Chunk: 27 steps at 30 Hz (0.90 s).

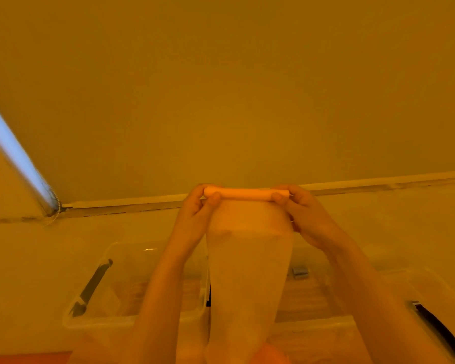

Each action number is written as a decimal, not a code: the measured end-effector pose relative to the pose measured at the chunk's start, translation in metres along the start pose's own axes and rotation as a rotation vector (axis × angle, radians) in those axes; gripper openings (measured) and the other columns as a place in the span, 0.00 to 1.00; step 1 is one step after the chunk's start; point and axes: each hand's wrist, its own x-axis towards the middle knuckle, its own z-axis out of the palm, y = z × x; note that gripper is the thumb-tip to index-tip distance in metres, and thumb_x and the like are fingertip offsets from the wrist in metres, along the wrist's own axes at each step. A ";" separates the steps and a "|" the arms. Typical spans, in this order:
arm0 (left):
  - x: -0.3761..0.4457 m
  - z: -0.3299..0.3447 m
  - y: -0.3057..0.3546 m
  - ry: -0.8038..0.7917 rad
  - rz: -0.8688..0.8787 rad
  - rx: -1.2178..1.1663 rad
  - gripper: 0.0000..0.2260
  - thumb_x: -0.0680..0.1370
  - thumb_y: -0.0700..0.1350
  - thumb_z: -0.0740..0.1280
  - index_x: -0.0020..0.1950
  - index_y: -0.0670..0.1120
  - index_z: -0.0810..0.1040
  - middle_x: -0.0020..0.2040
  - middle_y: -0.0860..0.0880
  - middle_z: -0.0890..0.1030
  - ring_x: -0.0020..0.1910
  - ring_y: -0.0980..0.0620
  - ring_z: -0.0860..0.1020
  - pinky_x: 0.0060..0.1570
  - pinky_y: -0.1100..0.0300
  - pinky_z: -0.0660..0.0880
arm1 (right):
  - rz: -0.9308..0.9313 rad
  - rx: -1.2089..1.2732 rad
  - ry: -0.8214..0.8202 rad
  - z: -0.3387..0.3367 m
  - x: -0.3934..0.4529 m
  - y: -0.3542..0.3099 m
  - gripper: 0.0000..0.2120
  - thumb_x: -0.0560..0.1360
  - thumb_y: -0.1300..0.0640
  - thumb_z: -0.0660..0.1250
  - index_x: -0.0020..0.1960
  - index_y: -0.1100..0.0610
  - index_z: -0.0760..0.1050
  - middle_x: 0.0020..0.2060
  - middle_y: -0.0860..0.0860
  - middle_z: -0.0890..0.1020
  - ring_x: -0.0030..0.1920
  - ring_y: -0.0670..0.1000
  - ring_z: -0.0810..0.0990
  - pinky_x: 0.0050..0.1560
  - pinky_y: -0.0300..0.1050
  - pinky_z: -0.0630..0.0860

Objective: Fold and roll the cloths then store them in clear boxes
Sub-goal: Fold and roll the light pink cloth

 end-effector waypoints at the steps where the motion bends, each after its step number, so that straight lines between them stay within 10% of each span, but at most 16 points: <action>1: 0.005 0.000 0.007 0.006 0.027 -0.005 0.05 0.78 0.51 0.63 0.50 0.57 0.77 0.44 0.49 0.78 0.44 0.42 0.77 0.44 0.31 0.75 | -0.020 -0.011 0.003 -0.001 0.004 -0.009 0.04 0.78 0.56 0.62 0.47 0.50 0.75 0.32 0.49 0.73 0.29 0.45 0.70 0.25 0.38 0.66; 6: 0.025 0.004 0.056 0.009 0.138 -0.011 0.06 0.80 0.46 0.61 0.50 0.55 0.76 0.44 0.52 0.78 0.39 0.55 0.77 0.34 0.55 0.77 | -0.136 -0.039 0.012 -0.016 0.011 -0.062 0.04 0.78 0.58 0.62 0.46 0.51 0.74 0.30 0.45 0.76 0.26 0.41 0.72 0.21 0.36 0.65; 15: 0.030 0.025 0.095 -0.008 0.121 -0.102 0.07 0.78 0.51 0.63 0.52 0.56 0.79 0.47 0.45 0.77 0.44 0.44 0.75 0.43 0.37 0.76 | -0.192 -0.006 -0.034 -0.047 0.013 -0.104 0.04 0.77 0.57 0.62 0.47 0.50 0.75 0.29 0.43 0.80 0.28 0.40 0.77 0.24 0.34 0.72; 22: 0.011 0.068 0.025 0.037 -0.086 -0.088 0.06 0.78 0.48 0.64 0.52 0.57 0.79 0.48 0.55 0.80 0.42 0.58 0.78 0.36 0.63 0.74 | 0.030 0.044 -0.031 -0.073 0.010 -0.036 0.04 0.76 0.57 0.64 0.48 0.51 0.78 0.36 0.49 0.80 0.34 0.45 0.79 0.30 0.40 0.77; 27: -0.004 0.098 -0.002 0.129 -0.174 -0.070 0.07 0.79 0.47 0.62 0.53 0.56 0.78 0.44 0.59 0.79 0.35 0.67 0.78 0.35 0.64 0.75 | 0.112 0.029 0.004 -0.087 -0.001 0.003 0.07 0.76 0.57 0.66 0.52 0.55 0.78 0.38 0.51 0.80 0.36 0.47 0.79 0.32 0.42 0.77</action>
